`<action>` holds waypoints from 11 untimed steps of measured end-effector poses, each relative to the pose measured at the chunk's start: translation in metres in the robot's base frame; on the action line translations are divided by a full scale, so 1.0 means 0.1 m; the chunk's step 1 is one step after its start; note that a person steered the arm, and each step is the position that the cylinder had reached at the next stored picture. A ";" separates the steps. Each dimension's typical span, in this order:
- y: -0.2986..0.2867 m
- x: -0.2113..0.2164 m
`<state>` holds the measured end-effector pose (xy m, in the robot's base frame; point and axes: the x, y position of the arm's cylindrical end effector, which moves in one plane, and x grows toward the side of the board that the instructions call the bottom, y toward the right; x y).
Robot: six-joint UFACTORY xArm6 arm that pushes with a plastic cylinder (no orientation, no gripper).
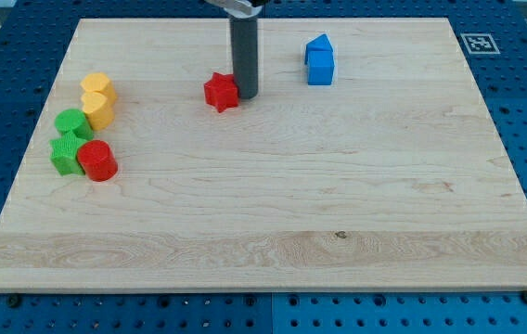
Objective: Move the red star closer to the red circle
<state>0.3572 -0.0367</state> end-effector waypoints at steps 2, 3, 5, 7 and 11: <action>-0.31 -0.10; -0.48 -0.10; -0.82 -0.20; -0.83 0.17; -1.11 0.51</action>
<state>0.4086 -0.1475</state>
